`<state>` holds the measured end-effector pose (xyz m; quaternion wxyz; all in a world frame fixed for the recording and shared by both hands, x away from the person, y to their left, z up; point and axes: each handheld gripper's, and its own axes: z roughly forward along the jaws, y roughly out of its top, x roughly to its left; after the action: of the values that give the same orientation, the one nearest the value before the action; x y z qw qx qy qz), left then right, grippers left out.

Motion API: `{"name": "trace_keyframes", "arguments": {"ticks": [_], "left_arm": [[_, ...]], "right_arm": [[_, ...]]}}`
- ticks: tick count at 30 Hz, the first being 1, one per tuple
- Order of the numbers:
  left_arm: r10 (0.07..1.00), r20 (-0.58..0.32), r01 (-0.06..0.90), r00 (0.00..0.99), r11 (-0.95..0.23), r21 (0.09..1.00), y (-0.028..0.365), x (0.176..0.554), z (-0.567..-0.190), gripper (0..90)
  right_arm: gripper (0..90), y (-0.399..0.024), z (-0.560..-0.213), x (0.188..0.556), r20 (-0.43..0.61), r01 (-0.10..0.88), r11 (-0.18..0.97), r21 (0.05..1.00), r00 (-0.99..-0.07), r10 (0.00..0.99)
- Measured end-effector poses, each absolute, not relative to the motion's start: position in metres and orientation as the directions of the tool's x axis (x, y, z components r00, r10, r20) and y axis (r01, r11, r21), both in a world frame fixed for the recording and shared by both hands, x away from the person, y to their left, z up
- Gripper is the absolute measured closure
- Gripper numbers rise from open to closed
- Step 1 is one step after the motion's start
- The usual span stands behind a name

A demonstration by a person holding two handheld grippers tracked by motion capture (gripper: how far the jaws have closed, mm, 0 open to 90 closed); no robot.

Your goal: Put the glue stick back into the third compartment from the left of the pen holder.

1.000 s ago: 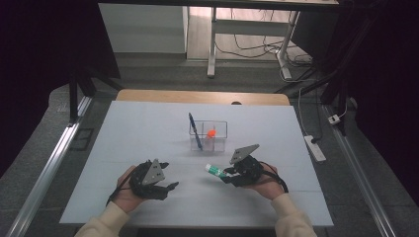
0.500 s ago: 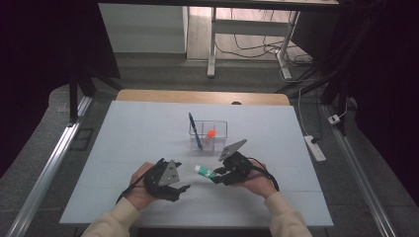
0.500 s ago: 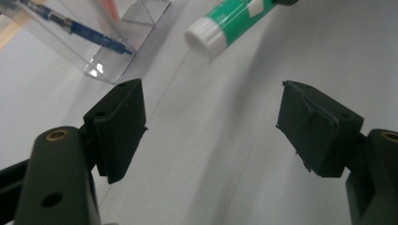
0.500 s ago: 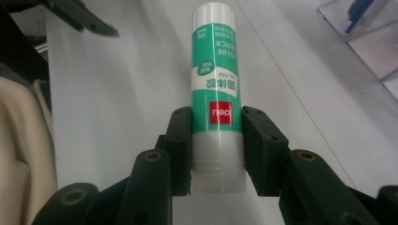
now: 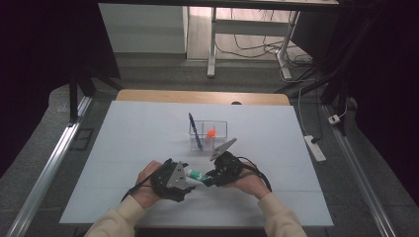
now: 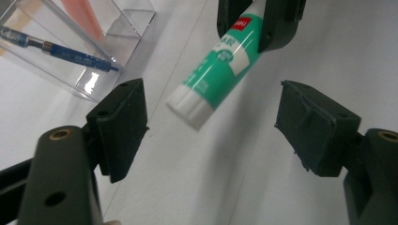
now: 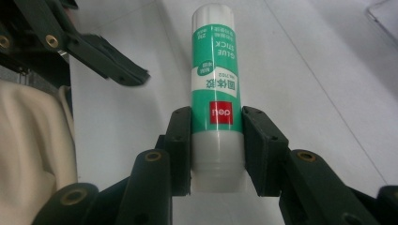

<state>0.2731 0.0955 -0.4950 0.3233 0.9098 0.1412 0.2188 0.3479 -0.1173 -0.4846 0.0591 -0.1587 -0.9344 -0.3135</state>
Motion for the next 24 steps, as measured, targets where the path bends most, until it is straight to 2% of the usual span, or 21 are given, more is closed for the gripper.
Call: {"name": "trace_keyframes", "arguments": {"ticks": [8, 15, 16, 24], "left_arm": [[0.353, 0.339, 0.084, 0.872, -0.790, 0.608, 0.088, 0.273, -0.499, 32.0], [0.315, 0.359, 0.055, 0.878, -0.814, 0.579, 0.084, 0.272, -0.501, 44.4], [0.308, 0.358, 0.052, 0.881, -0.817, 0.574, 0.084, 0.272, -0.502, 48.8], [0.271, 0.313, 0.054, 0.910, -0.827, 0.559, 0.084, 0.273, -0.504, 60.7]], "right_arm": [[64.8, -0.111, -0.485, 0.346, 0.255, 0.346, 0.742, 0.575, -0.937, 0.239], [64.8, -0.108, -0.483, 0.344, 0.325, 0.374, 0.715, 0.591, -0.921, 0.213], [64.8, -0.107, -0.483, 0.344, 0.327, 0.370, 0.716, 0.591, -0.922, 0.207], [63.8, -0.108, -0.481, 0.343, 0.333, 0.380, 0.696, 0.609, -0.919, 0.210]]}}
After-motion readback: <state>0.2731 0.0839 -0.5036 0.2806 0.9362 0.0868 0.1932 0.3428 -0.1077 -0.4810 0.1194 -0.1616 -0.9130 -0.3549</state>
